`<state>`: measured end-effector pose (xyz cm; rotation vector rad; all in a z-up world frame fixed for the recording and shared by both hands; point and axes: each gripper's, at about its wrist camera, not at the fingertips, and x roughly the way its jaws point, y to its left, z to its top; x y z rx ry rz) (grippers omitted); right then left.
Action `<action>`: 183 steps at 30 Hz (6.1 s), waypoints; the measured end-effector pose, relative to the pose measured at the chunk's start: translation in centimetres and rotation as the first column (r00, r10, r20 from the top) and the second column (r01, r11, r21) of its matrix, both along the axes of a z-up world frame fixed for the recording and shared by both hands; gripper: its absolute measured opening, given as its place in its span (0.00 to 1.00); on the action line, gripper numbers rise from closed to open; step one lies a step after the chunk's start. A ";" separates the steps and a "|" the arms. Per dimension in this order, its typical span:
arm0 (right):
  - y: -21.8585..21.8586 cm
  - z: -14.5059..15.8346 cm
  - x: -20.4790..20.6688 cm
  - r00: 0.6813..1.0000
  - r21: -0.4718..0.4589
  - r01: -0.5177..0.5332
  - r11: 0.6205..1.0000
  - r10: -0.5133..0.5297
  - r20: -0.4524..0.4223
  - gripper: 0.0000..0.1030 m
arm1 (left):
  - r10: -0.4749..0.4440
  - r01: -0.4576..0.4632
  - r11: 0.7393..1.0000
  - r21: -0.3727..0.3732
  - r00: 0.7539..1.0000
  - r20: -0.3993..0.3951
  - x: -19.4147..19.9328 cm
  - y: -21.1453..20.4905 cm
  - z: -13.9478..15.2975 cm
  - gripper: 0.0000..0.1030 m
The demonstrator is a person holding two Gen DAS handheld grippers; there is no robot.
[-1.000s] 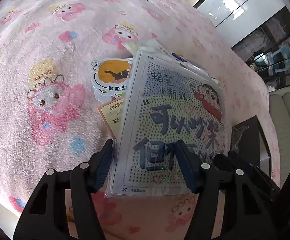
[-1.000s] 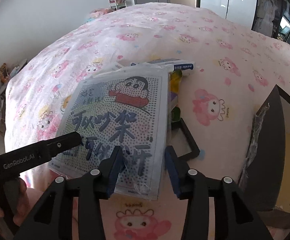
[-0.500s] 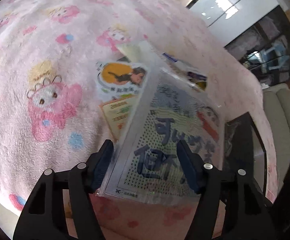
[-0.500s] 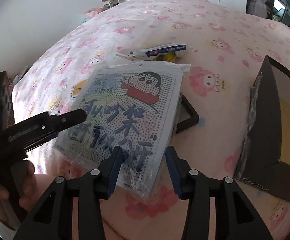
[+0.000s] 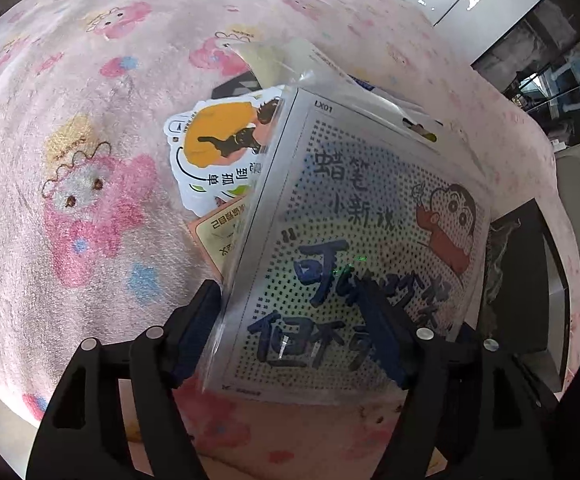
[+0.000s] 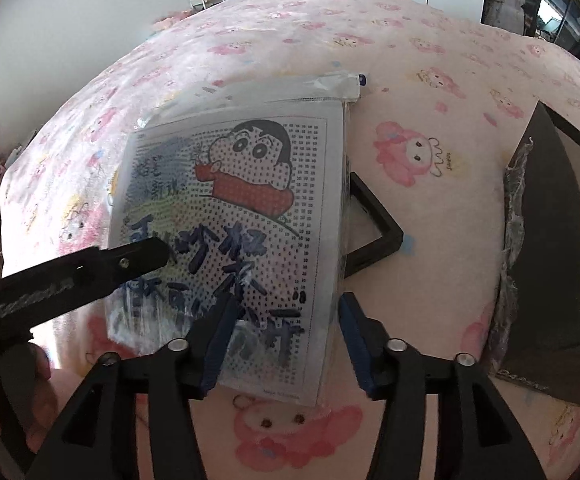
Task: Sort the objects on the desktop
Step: 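Carry the bagged drawing pad with the left gripper toward the black DAPHNE box, then lower the drawing pad into the DAPHNE box beside the GLASS PRO box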
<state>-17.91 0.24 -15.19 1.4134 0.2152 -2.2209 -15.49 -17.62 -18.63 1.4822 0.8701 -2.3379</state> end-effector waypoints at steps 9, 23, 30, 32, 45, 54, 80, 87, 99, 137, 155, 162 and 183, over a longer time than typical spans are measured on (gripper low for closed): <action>2.0 2.1 1.5 0.999 -0.031 0.037 0.999 -0.037 -0.024 0.50 | -0.104 0.104 0.993 0.060 0.995 -0.008 -0.9 0.3 0.1 0.73; 10.1 0.0 4.3 0.988 -0.033 0.126 0.992 -0.122 0.090 0.50 | -0.270 0.269 0.957 0.113 0.963 -0.005 0.0 3.5 0.5 0.72; 11.0 -1.4 2.5 0.986 -0.114 0.154 0.981 -0.146 0.075 0.50 | -0.324 0.318 0.940 0.122 0.946 0.030 3.3 5.9 -1.6 0.67; 10.8 -2.4 2.1 0.987 -0.135 0.143 0.980 -0.131 0.093 0.50 | -0.335 0.330 0.940 0.090 0.941 0.043 3.4 6.4 -1.5 0.67; 12.5 -0.7 2.9 0.986 -0.220 0.162 0.962 -0.147 0.080 0.41 | -0.354 0.356 0.935 0.006 0.931 -0.084 4.2 7.8 0.9 0.56; 14.9 2.0 3.7 0.988 -0.289 0.155 0.945 -0.151 0.037 0.41 | -0.370 0.383 0.923 0.040 0.909 -0.190 4.5 9.3 2.5 0.52; 14.4 -3.9 3.2 0.961 -0.248 0.256 0.934 -0.219 0.169 0.50 | -0.423 0.422 0.905 0.052 0.906 0.013 2.3 11.7 -1.7 0.65; 14.6 -1.3 3.4 0.967 -0.303 0.250 0.920 -0.220 0.131 0.48 | -0.392 0.399 0.913 0.081 0.915 -0.091 4.1 11.0 0.4 0.62; 15.5 6.6 5.1 0.980 -0.382 0.190 0.904 -0.198 0.017 0.48 | -0.347 0.371 0.926 0.061 0.905 -0.245 7.6 10.3 7.9 0.62; 33.7 3.8 -8.3 0.835 -0.315 0.545 0.777 -0.537 0.119 0.49 | -0.600 0.603 0.798 0.012 0.795 -0.092 -12.1 29.6 6.3 0.63; 33.9 3.2 -8.3 0.842 -0.254 0.537 0.804 -0.529 0.107 0.49 | -0.604 0.593 0.793 -0.139 0.794 -0.060 -10.4 30.1 8.2 0.65; 33.2 2.8 -8.6 0.851 -0.211 0.525 0.825 -0.516 0.098 0.49 | -0.660 0.650 0.746 -0.140 0.750 -0.034 -11.0 31.9 7.4 0.58; 34.0 4.2 -7.5 0.860 -0.287 0.508 0.812 -0.494 0.123 0.49 | -0.738 0.752 0.644 -0.140 0.659 0.146 -11.0 34.4 5.1 0.51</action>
